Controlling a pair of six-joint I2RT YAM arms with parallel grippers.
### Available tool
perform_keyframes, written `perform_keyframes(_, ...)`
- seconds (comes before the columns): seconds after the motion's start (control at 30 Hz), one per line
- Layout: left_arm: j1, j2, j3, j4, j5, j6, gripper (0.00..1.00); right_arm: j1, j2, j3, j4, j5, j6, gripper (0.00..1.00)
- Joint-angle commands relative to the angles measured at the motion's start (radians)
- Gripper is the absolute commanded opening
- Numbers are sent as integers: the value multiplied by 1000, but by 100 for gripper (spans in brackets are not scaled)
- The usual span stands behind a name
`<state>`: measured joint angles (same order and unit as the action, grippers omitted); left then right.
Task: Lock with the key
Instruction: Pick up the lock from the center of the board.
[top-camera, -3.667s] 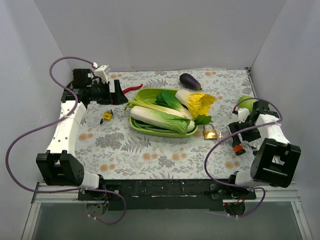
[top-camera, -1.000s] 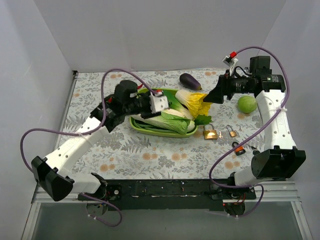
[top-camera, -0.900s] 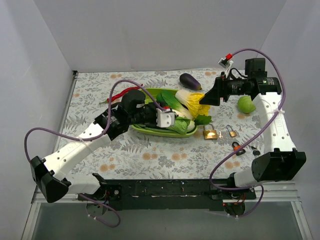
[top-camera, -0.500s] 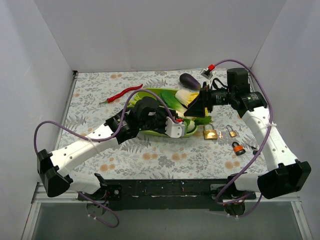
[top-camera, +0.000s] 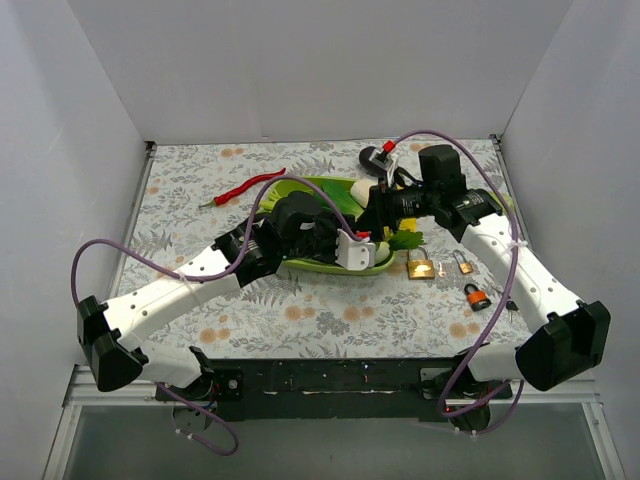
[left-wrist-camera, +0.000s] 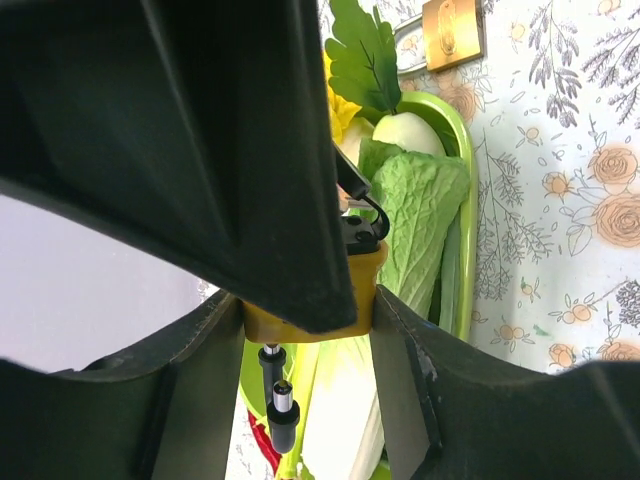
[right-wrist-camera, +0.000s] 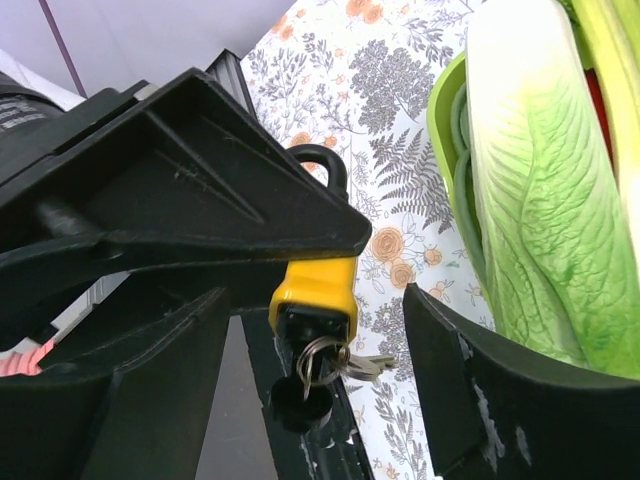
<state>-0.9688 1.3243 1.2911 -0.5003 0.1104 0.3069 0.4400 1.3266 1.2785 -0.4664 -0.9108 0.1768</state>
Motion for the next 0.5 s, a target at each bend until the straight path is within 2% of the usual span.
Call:
perform_keyframes(0.0,-10,-22,65,59,-15,-28,0,34,6,10,55,4,24,74)
perform_keyframes(0.2,-11,-25,68,60,-21,-46,0,34,20,18,80,4,66,35)
perform_keyframes(0.23,-11,-30,63,60,-23,-46,0,35,20,19,84,6,70,20)
perform_keyframes(0.27,-11,-31,59,60,-26,-48,0,36,20,21,86,3,72,13)
perform_keyframes(0.33,-11,-36,50,59,-57,-72,14,36,17,22,75,6,72,1)
perform_keyframes(0.37,-11,-37,45,55,-69,-86,24,36,16,27,72,6,67,1)
perform_keyframes(0.4,-11,-39,40,34,-96,-116,43,36,13,28,66,7,59,1)
perform_keyframes(0.47,-2,-48,34,-3,-98,-135,62,34,3,35,58,13,55,1)
